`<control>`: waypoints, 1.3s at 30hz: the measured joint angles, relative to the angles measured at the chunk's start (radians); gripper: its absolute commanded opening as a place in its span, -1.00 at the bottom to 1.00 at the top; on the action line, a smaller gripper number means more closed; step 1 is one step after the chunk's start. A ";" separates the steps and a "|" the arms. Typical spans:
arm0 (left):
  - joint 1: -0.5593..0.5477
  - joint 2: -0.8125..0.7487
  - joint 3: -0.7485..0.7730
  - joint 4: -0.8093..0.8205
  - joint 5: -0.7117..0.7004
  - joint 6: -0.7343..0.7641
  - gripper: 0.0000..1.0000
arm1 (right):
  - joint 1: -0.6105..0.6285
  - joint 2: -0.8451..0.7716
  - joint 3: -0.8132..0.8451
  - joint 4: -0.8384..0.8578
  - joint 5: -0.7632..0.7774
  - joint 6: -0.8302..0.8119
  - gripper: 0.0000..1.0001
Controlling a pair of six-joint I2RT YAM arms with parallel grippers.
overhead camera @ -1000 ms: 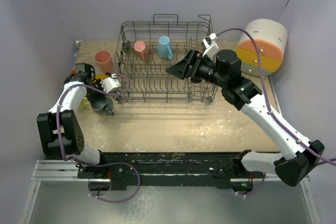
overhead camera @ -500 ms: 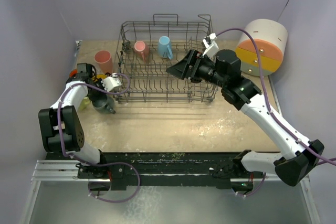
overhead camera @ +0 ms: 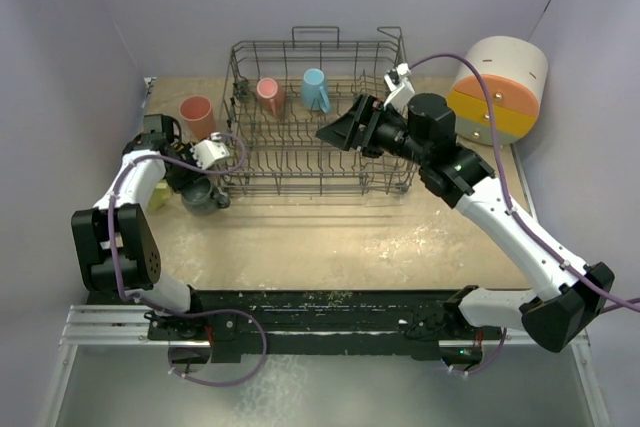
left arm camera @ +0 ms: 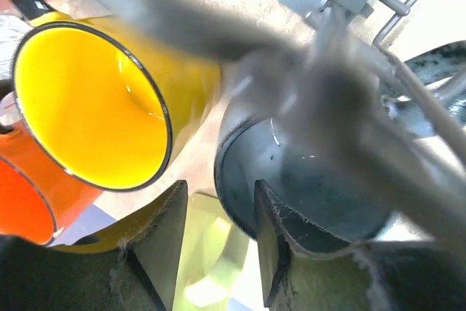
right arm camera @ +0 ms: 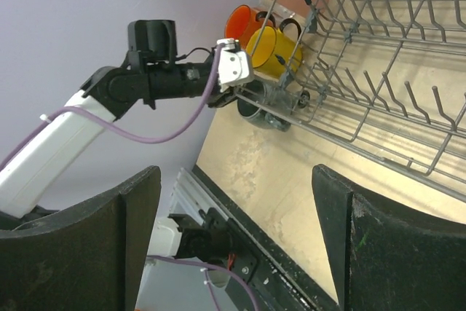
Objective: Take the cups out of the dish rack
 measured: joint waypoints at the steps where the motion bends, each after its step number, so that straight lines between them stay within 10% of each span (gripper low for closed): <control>1: 0.001 -0.005 0.008 -0.014 0.001 -0.003 0.02 | 0.000 0.002 0.001 0.000 0.001 -0.002 0.74; 6: -0.001 -0.068 0.122 -0.078 0.073 -0.048 0.98 | -0.001 0.082 0.097 -0.066 0.070 -0.083 0.81; 25: -0.001 -0.227 0.346 -0.288 0.303 -0.182 1.00 | -0.014 1.010 0.914 -0.246 0.476 -0.600 0.58; 39: -0.001 -0.240 0.340 -0.309 0.351 -0.202 0.91 | -0.119 1.099 1.001 -0.229 0.467 -0.679 0.19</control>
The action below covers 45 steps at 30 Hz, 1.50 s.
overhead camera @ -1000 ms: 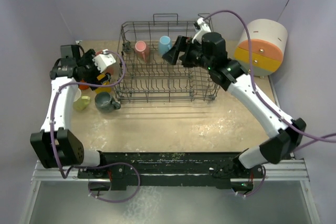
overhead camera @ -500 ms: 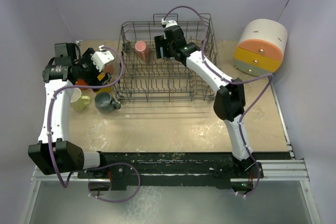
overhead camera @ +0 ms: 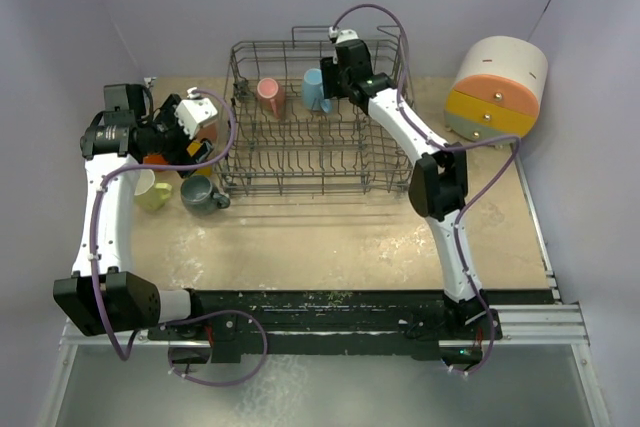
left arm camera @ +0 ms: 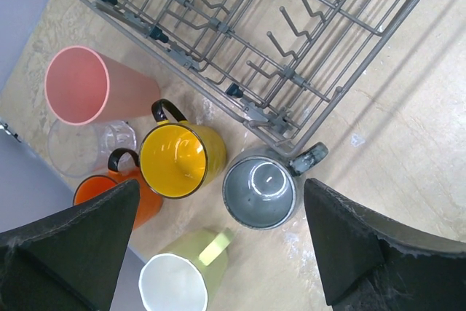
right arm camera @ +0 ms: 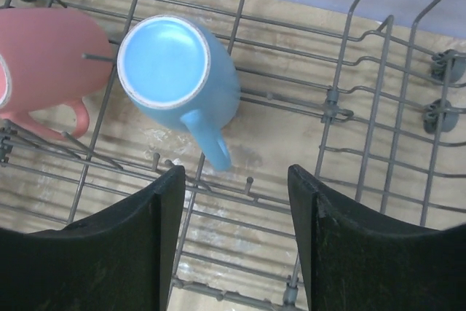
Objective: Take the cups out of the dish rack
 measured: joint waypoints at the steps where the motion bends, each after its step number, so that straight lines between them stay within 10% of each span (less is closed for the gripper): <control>1: 0.000 0.000 0.000 -0.004 0.004 -0.002 0.90 | -0.002 0.005 0.002 0.006 -0.003 -0.002 0.18; 14: 0.000 -0.005 0.000 -0.043 0.013 -0.001 0.88 | -0.001 0.154 0.041 0.039 -0.058 -0.008 0.06; 37: 0.000 -0.010 0.000 -0.053 0.022 -0.015 0.87 | -0.024 0.170 0.033 0.117 -0.103 -0.041 -1.00; 45: 0.000 -0.011 0.000 -0.043 0.030 -0.027 0.95 | -0.022 0.098 -0.004 0.148 -0.095 -0.075 -1.00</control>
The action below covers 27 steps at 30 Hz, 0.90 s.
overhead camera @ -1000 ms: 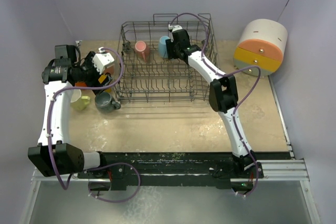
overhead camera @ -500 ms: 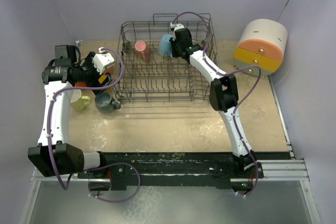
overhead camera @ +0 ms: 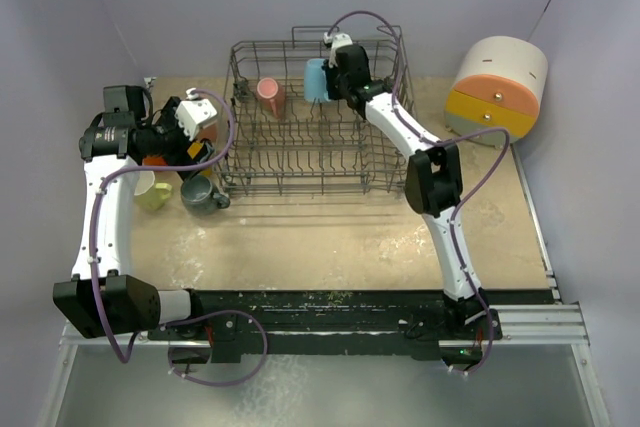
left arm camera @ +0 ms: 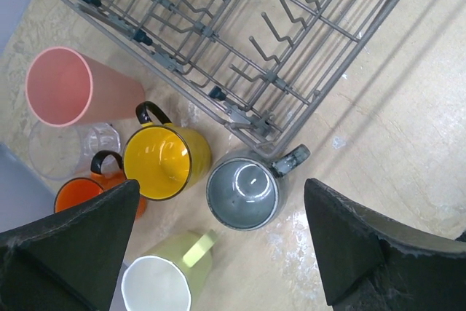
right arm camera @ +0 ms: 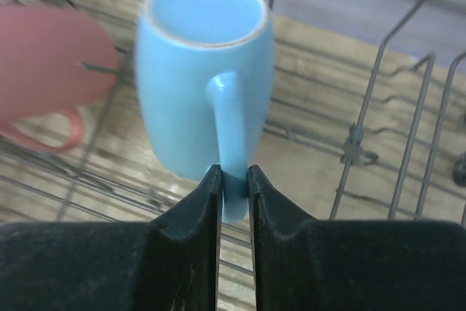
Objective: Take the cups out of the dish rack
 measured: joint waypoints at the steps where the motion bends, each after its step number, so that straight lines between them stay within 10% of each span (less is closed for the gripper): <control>1: 0.000 0.000 0.000 0.005 0.002 0.000 0.97 | 0.003 -0.015 0.000 0.006 -0.002 -0.001 -1.00; 27: -0.203 -0.032 -0.031 0.172 0.034 -0.179 0.88 | 0.198 -0.529 -0.304 0.020 -0.037 0.259 -1.00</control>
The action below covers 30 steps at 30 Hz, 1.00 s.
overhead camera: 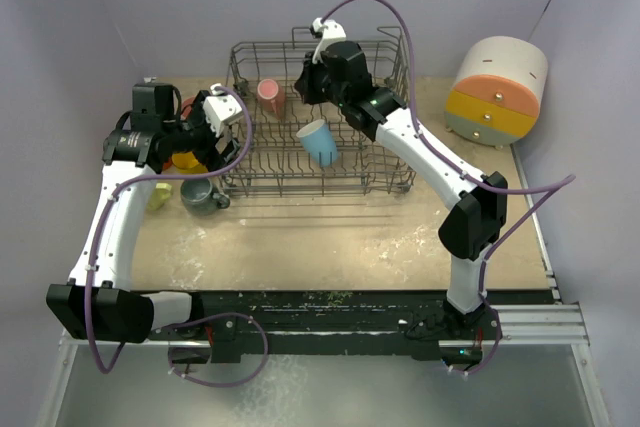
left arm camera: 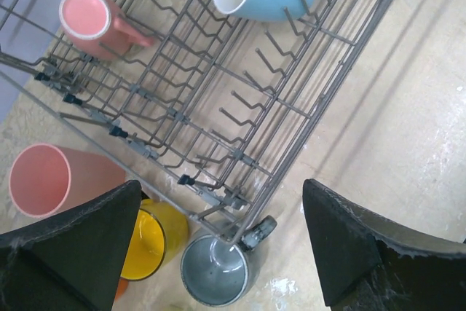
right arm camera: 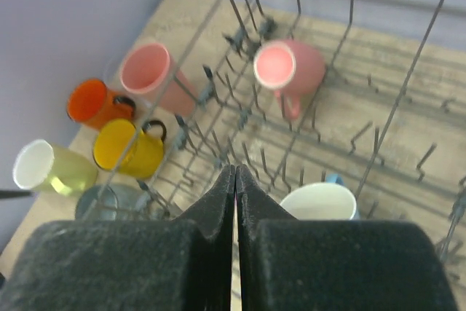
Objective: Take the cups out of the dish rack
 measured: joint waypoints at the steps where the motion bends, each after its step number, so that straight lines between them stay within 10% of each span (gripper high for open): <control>1: 0.002 0.000 -0.001 0.000 -0.004 -0.003 0.88 | 0.003 0.002 -0.020 -0.006 -0.001 0.008 -1.00; 14: 0.002 -0.034 -0.046 -0.002 -0.080 -0.003 0.88 | -0.004 0.017 -0.134 -0.161 0.133 -0.015 0.39; 30: 0.002 -0.035 -0.051 -0.002 -0.111 -0.002 0.88 | -0.006 0.169 -0.071 -0.299 0.335 -0.034 0.22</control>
